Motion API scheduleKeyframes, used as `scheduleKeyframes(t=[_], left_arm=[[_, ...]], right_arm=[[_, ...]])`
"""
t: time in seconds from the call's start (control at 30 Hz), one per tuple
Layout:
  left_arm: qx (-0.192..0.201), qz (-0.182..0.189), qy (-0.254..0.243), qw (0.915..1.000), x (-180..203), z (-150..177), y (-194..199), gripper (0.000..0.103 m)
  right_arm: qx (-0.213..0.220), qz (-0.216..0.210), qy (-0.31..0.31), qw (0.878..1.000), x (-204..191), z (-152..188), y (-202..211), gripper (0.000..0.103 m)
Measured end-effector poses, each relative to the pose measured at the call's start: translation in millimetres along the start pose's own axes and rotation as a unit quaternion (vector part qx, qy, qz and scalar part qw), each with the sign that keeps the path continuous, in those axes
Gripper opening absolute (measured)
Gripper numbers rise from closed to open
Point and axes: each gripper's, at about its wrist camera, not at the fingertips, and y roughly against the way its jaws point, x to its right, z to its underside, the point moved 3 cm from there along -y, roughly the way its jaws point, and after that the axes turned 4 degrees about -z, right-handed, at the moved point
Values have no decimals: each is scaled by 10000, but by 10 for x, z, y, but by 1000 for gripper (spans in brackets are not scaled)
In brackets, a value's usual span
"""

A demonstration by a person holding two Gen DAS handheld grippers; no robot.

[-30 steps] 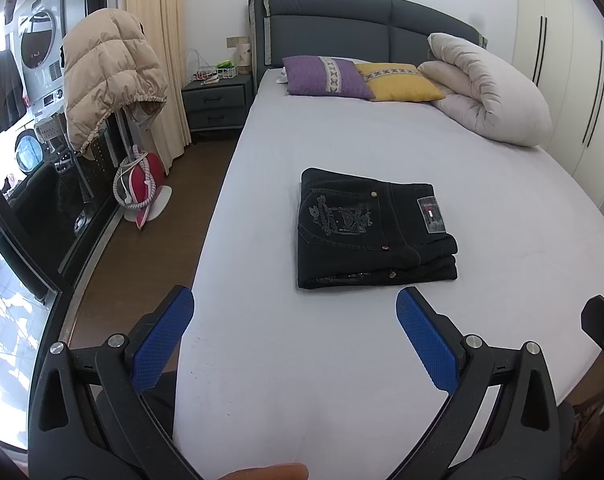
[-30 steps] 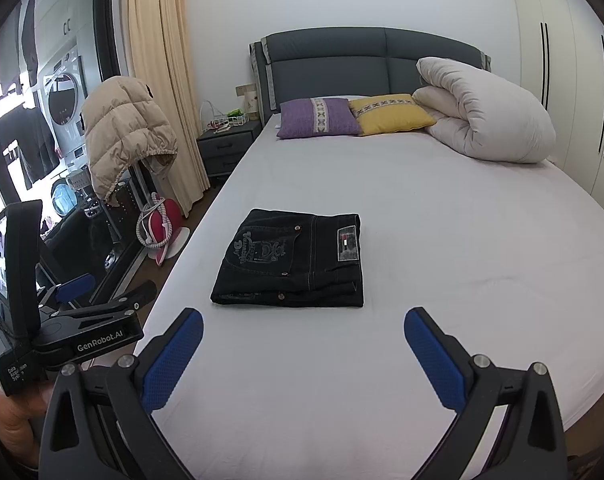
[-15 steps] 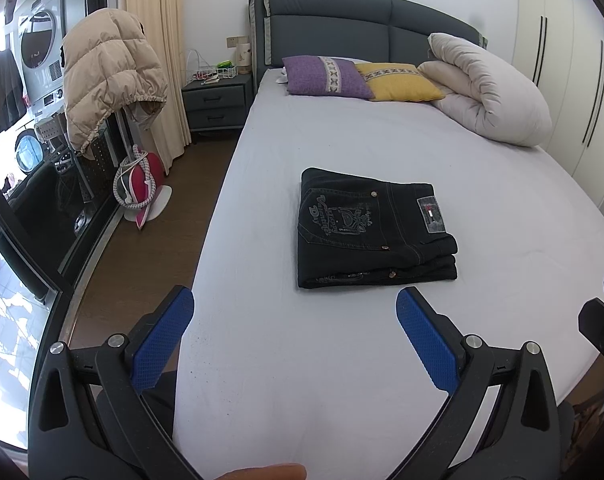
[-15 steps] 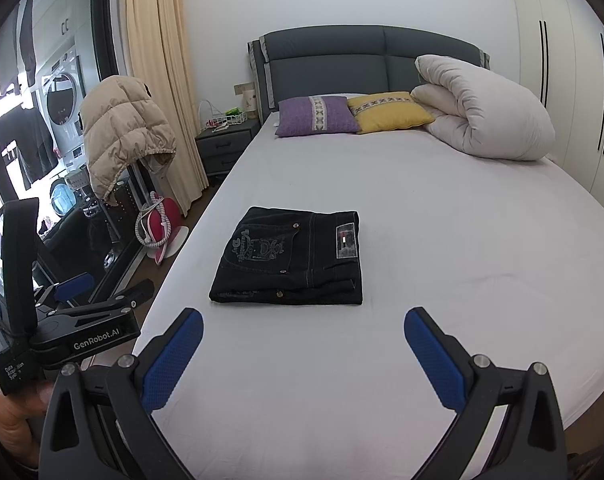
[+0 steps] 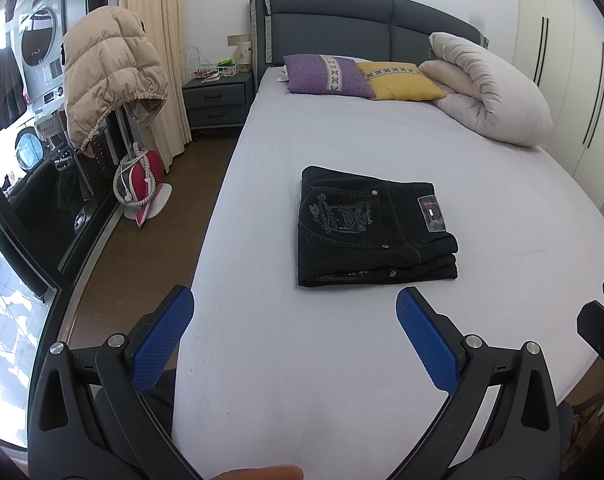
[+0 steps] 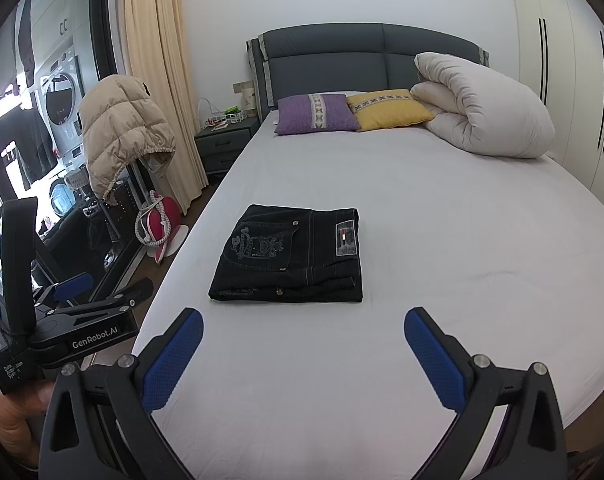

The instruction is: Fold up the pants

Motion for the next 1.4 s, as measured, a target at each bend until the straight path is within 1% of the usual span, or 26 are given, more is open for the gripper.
scheduleKeyframes(t=[0.63, 1.2, 1.4], left_arm=[[-6, -3, 10, 10000, -1, 18, 1, 103], [-79, 74, -3, 9999, 18, 80, -49, 103], [-19, 39, -60, 10000, 12, 72, -46, 103]], right_arm=[[-12, -7, 6, 10000, 18, -20, 0, 103], [-34, -42, -21, 10000, -13, 85, -20, 103], [-41, -53, -69, 10000, -31, 128, -20, 103]])
